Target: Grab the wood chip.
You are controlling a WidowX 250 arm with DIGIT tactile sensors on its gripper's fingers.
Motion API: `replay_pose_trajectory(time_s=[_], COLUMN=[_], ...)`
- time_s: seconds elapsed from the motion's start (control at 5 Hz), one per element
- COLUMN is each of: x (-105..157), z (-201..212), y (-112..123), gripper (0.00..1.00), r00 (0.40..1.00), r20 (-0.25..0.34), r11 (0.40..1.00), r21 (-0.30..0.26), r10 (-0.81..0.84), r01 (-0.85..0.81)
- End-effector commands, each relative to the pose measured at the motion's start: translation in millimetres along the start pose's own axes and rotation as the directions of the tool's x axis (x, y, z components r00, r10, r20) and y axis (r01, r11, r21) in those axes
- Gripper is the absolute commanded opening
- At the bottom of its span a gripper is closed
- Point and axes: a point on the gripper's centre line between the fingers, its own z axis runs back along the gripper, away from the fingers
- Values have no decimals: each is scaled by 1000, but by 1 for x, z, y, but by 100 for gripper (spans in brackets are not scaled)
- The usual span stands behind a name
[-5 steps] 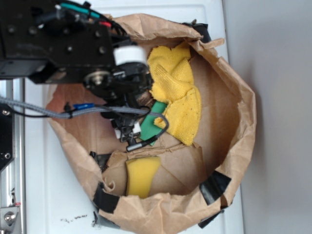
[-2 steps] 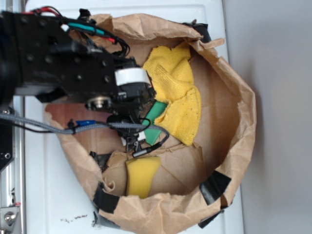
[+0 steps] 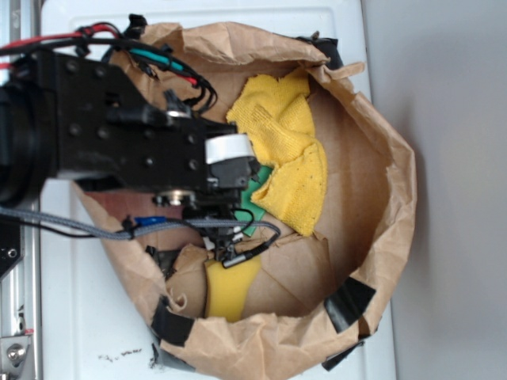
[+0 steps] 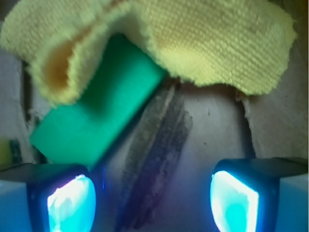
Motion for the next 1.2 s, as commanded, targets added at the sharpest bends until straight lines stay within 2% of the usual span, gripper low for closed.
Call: replay_pose_trajectory(time_s=[0.0, 0.2, 0.8, 1.0], x=[13, 16, 14, 15], z=[-10, -16, -28, -17], y=[-8, -12, -4, -5], gripper=[100, 100, 100, 0], r00=[994, 991, 979, 988], r20=[105, 130, 192, 148], r11=[999, 999, 994, 996], r21=[-24, -33, -66, -65], r10=[-23, -19, -68, -52], r01=[25, 24, 82, 63])
